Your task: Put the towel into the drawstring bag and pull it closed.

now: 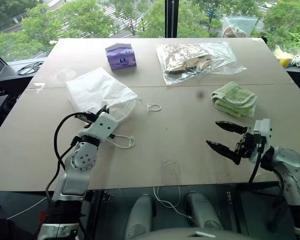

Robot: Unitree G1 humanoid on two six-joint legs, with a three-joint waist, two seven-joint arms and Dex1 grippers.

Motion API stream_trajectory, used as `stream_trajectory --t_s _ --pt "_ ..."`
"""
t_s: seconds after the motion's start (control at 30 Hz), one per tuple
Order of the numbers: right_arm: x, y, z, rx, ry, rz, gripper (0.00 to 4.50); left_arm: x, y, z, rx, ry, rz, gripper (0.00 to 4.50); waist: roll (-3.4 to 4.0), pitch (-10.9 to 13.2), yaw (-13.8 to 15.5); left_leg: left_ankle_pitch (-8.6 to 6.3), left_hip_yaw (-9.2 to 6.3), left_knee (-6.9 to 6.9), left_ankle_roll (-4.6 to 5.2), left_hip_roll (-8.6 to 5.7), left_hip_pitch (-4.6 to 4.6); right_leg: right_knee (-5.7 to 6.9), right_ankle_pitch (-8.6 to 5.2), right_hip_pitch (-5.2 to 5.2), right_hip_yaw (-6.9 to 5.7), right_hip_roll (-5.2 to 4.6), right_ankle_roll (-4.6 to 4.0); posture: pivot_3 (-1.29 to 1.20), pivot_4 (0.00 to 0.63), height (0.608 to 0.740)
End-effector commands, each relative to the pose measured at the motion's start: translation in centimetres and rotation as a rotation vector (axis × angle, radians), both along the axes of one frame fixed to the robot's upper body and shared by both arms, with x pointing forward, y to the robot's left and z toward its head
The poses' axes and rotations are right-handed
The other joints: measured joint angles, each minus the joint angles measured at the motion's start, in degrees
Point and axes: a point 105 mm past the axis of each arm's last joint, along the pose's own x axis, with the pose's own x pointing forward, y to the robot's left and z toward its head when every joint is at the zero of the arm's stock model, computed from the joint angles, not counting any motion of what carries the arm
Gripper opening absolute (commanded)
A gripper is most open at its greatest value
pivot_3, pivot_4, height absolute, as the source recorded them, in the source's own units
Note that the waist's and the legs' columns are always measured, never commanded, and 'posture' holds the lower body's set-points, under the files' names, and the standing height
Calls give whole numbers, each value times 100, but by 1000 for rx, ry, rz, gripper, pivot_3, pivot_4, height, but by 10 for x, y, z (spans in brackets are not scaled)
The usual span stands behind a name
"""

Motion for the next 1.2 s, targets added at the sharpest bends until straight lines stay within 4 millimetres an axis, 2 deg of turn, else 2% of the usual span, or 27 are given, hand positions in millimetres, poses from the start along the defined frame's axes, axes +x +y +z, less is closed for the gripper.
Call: stream_trajectory --t_s 0.03,0.13,0.2,0.27,0.43,0.6,0.67,0.8,0.9,1.03,1.2 --pt "23 -16 11 -35 -68 -197 4500 3 3 19 7 -71 2 92 0 0 -12 0 0 0 0 0 1 0 0 0 0 0 0 0 150 740" --pt "69 -51 9 -227 -96 -567 4500 7 2 32 -29 -105 5 92 -1 0 -18 1 5 9 -1 0 1 2 1 -1 2 0 1 0 150 740" --pt "85 -68 14 -268 -110 -729 4500 11 1 40 -43 -121 8 92 -2 -1 -6 2 6 18 -2 -2 0 4 1 -1 2 -2 1 0 150 740" --pt "104 -89 25 -309 -89 -857 4500 17 -3 57 -26 -155 -7 92 -2 -1 4 2 2 16 -2 -3 0 7 1 0 1 -1 0 0 150 740" --pt "131 -98 46 -200 -52 -929 4500 25 -10 79 -25 -197 -24 92 -2 0 2 1 -4 0 -1 -8 -9 5 19 -4 2 -2 16 0 150 740" --pt "163 -112 42 -26 137 -1113 4500 29 -20 82 -20 -203 -51 92 -3 1 -38 1 -4 -9 0 -8 -8 1 28 -4 3 -2 2 0 150 740" --pt "167 -116 24 -46 248 -1169 4500 29 -21 82 -20 -202 -55 92 -2 1 -28 1 -7 -11 0 -7 -8 2 28 -5 2 0 1 0 150 740" --pt "163 -105 -11 -92 403 -1135 4500 27 -19 80 -15 -196 -48 92 -2 1 -12 1 -10 -11 0 -10 -14 -2 28 -4 0 -4 0 0 150 740" --pt "155 -96 -32 -60 541 -1111 4500 26 -17 79 2 -189 -39 92 -10 -4 -24 1 -9 -10 0 -10 -13 -2 29 -4 1 -5 1 0 150 740" --pt "142 -84 -49 -28 661 -1064 4500 27 -17 75 5 -174 -38 92 -16 -10 -25 1 -20 -11 0 -7 -5 4 27 0 -8 1 1 0 150 740" --pt "133 -63 -57 -51 722 -957 4500 30 -19 71 11 -158 -45 92 -28 -20 -62 1 -22 -8 0 -4 0 5 21 3 -12 4 12 0 150 740"
